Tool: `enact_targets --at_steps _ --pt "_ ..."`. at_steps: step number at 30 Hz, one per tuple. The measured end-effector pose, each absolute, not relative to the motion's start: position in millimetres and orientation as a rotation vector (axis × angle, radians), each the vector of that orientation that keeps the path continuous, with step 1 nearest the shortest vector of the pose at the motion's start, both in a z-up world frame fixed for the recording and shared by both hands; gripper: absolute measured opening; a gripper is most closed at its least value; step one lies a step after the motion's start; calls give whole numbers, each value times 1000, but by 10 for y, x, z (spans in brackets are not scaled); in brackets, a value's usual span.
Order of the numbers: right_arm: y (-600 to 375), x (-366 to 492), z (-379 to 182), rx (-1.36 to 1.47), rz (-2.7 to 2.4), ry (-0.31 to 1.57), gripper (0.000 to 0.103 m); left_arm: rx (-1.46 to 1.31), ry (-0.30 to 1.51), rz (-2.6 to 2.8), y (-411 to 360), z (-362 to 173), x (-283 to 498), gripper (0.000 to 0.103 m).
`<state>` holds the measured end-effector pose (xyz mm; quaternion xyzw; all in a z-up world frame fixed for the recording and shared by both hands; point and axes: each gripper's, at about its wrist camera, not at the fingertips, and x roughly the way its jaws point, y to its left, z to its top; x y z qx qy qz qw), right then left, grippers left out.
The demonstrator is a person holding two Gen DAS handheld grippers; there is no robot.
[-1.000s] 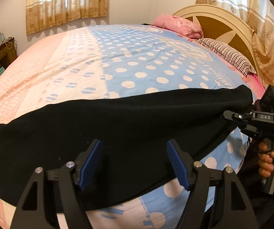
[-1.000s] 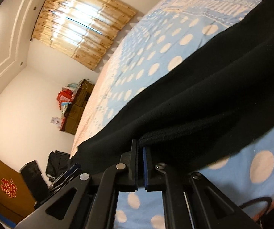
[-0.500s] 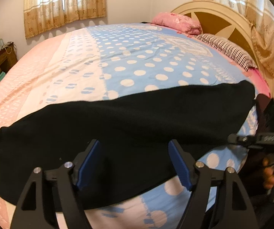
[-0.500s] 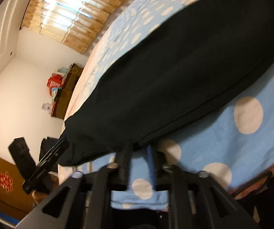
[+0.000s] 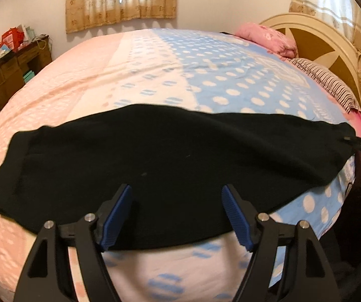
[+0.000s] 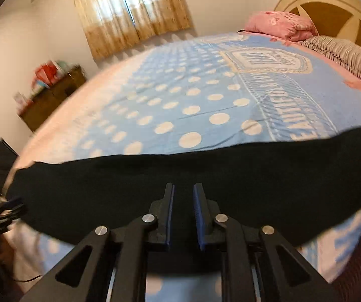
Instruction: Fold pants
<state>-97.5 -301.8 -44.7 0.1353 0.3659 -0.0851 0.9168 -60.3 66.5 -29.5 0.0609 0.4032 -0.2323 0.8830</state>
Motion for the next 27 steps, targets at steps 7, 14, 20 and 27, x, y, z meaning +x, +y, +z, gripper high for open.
enact_targets --at_steps 7,14,20,27 --pt "-3015 -490 -701 142 -275 744 15 237 858 -471 278 -521 -592 76" --pt "-3190 -283 -699 118 -267 696 13 369 813 -492 473 -563 -785 79" --pt "-3184 -319 -484 207 -269 653 16 386 801 -504 618 -481 -822 78" --pt "-2242 -386 -192 121 218 633 16 159 715 -412 1002 -56 -592 78"
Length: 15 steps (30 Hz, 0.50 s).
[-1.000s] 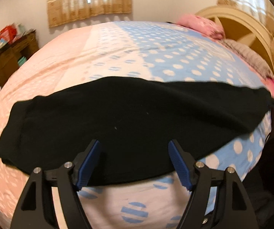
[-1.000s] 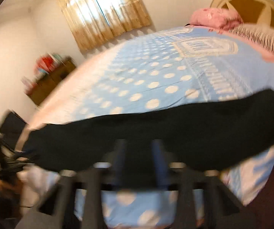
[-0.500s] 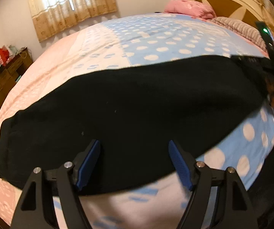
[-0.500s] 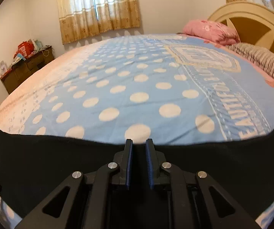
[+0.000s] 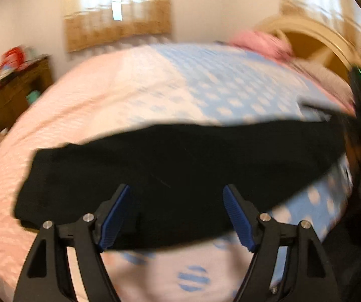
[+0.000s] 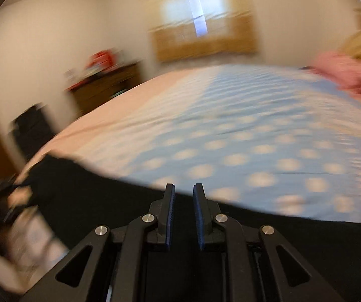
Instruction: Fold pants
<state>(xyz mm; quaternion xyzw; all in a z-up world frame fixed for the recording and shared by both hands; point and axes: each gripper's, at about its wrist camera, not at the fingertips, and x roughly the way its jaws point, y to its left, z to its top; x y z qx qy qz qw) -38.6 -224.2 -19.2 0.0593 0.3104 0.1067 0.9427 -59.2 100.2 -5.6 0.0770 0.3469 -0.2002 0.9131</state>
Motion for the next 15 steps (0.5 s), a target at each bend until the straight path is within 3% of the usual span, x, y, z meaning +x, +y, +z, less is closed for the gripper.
enact_targets --at_steps 3,5,6,15 --pt "-2140 -173 -201 187 385 690 26 132 673 -195 1132 15 -415 84" --pt "-2185 0 -197 265 481 726 51 85 670 -62 1246 3 -265 84" --pt "-2213 85 -204 300 522 746 55 49 679 -30 1302 -19 -196 84" --pt "-2222 862 -298 208 818 963 57 27 725 258 1343 -419 -15 84"
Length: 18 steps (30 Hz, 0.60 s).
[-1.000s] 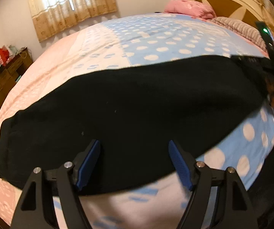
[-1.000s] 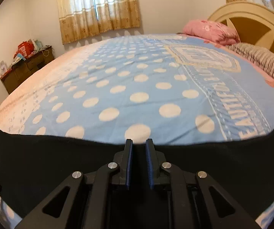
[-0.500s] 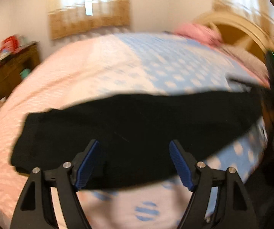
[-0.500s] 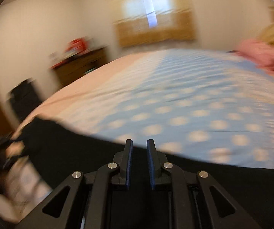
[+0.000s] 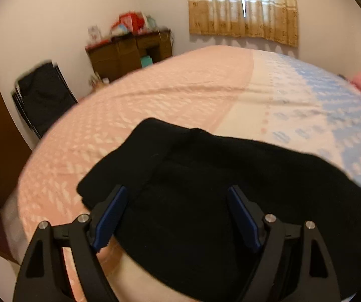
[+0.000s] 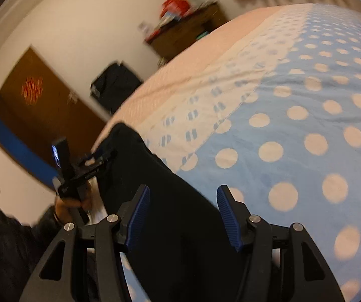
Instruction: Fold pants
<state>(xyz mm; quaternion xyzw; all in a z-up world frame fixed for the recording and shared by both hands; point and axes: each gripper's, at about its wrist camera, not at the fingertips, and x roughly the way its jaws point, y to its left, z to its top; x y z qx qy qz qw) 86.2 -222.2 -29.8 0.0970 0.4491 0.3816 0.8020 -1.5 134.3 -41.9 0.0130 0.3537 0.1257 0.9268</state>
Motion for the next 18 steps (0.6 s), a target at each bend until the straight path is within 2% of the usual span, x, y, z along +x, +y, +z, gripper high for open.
enact_targets --at_steps 7,12,16,18 --pt "-1865 998 -670 82 977 1101 57 28 695 305 1425 -432 -103 85" --pt "-1869 873 -600 122 994 1035 57 30 625 388 1527 -311 -127 85" --pt "-1846 777 -519 138 1029 1004 57 -22 729 421 1644 -477 48 88" --pt "-1801 722 -486 135 1076 1001 57 -7 720 429 1619 -470 68 91"
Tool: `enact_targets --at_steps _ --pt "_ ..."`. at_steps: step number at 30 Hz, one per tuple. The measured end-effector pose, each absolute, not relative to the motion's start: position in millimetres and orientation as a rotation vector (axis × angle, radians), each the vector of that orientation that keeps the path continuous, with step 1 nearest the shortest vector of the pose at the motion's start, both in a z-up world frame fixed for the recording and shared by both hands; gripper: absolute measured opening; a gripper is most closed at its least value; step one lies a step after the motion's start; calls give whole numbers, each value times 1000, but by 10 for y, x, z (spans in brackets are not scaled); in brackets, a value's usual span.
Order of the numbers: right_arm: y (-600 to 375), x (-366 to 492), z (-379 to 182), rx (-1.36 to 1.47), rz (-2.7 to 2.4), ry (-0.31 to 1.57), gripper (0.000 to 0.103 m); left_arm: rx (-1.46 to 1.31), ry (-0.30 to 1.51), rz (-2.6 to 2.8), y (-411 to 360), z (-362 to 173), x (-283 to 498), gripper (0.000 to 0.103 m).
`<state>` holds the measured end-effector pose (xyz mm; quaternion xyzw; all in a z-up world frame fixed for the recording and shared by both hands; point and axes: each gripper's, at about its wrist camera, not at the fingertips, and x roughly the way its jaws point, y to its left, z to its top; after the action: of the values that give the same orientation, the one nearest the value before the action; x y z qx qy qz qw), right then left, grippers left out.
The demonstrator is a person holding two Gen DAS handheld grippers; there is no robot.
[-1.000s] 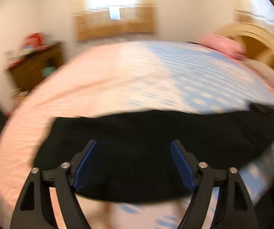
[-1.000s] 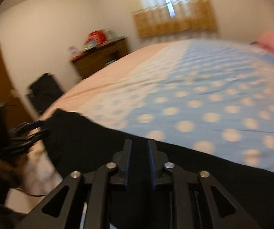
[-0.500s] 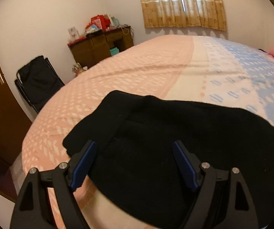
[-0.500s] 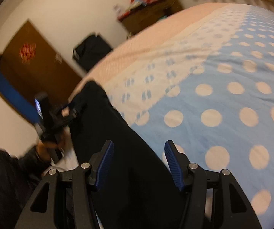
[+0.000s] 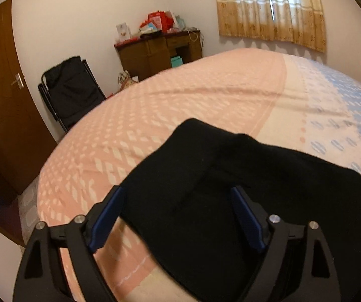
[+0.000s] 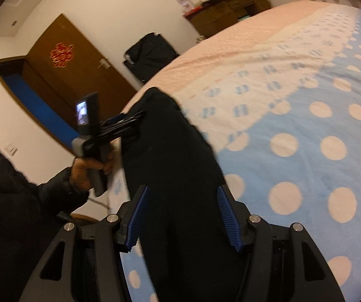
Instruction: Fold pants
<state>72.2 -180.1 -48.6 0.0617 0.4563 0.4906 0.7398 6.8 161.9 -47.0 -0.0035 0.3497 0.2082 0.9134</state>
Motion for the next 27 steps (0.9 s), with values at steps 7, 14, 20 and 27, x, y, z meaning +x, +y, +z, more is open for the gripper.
enact_targets --at_steps 7,14,20,27 --pt "-1466 679 -621 -26 1070 1063 57 -34 733 442 1665 -501 102 97" --pt "-1775 960 -504 -10 945 992 57 -119 747 422 1769 -518 67 102" --pt "-1785 1081 -640 92 1010 1062 57 -98 743 430 1730 -517 69 102" --pt "-1717 775 -486 62 1076 1040 57 -96 739 433 1712 -521 70 102"
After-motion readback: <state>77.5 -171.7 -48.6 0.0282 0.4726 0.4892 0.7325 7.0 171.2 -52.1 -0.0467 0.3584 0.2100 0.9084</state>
